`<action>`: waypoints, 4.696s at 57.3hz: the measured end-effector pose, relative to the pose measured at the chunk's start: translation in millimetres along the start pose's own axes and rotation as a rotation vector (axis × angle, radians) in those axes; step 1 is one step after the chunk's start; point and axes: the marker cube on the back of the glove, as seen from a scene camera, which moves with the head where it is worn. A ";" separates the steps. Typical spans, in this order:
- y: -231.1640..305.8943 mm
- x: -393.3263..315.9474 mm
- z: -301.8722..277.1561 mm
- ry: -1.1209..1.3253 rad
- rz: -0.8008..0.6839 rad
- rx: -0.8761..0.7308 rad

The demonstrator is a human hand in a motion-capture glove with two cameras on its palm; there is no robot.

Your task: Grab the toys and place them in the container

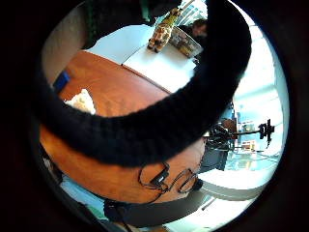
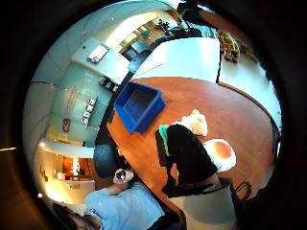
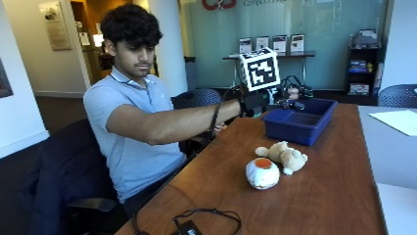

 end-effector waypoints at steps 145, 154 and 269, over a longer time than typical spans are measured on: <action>-62.5 -99.4 70.1 -0.171 -0.151 0.064; -31.4 -72.0 125.5 -0.086 -0.126 -0.079; -95.2 -208.1 78.8 -0.159 -0.315 0.063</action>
